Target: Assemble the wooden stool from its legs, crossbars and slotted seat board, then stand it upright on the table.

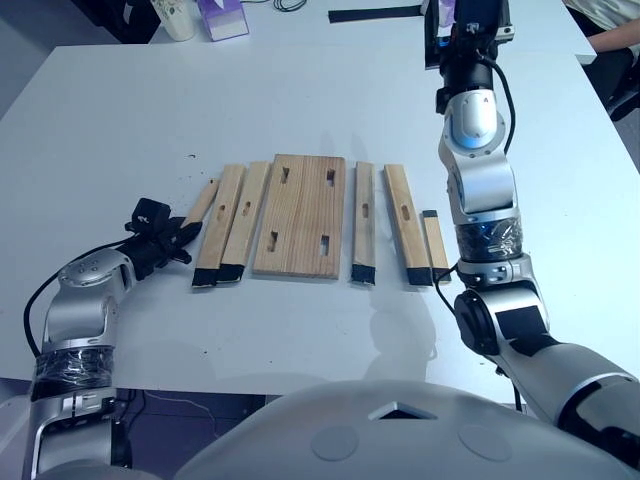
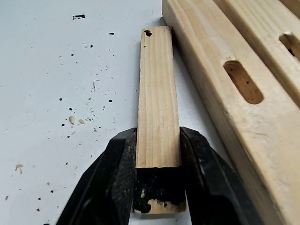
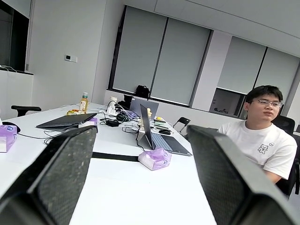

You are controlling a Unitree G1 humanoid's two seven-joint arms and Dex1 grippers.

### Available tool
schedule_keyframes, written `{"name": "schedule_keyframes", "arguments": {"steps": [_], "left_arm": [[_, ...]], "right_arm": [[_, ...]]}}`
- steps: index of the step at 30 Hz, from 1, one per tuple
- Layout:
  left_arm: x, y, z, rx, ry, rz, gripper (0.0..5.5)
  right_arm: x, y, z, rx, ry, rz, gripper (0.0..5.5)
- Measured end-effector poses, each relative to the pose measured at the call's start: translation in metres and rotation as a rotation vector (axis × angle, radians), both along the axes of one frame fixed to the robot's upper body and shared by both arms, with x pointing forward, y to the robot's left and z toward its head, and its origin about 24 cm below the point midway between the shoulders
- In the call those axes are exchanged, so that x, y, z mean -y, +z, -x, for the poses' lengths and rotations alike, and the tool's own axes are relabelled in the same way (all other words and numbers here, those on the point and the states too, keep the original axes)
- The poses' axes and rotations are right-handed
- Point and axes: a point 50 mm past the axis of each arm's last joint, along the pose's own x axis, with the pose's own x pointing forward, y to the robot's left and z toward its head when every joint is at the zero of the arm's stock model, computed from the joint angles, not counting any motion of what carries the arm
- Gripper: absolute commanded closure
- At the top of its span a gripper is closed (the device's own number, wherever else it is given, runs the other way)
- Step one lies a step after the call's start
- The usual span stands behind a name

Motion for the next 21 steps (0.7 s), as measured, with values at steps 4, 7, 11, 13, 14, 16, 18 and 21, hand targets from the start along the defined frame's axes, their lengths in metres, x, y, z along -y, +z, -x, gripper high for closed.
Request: {"name": "schedule_keyframes", "arguments": {"steps": [4, 7, 11, 13, 14, 16, 18, 21], "left_arm": [[-0.001, 0.006, -0.004, 0.024, 0.030, -0.044, 4.20], [0.001, 0.042, -0.027, 0.204, 0.077, -0.025, 4.20], [0.042, 0.141, -0.065, 0.632, -0.013, 0.252, 4.20], [0.061, 0.176, -0.069, 0.772, -0.106, 0.449, 4.20], [0.068, 0.190, -0.070, 0.825, -0.154, 0.552, 4.20], [0.079, 0.205, -0.073, 0.874, -0.226, 0.701, 4.20], [0.085, 0.211, -0.074, 0.889, -0.276, 0.832, 4.20], [0.102, 0.213, -0.073, 0.869, -0.379, 0.977, 4.20]], "right_arm": [[-0.008, -0.008, -0.002, -0.116, 0.095, -0.070, 1.96], [-0.017, -0.009, -0.002, -0.208, 0.263, -0.126, 1.96], [-0.015, 0.030, -0.007, -0.149, 0.421, -0.086, 1.96], [-0.011, 0.044, -0.009, -0.159, 0.534, -0.167, 1.96], [-0.010, 0.049, -0.009, -0.192, 0.621, -0.248, 1.96], [-0.011, 0.052, -0.005, -0.265, 0.814, -0.405, 1.96], [-0.016, 0.060, 0.004, -0.295, 1.045, -0.484, 1.96], [-0.023, 0.087, 0.024, -0.306, 1.414, -0.513, 1.96]]}}
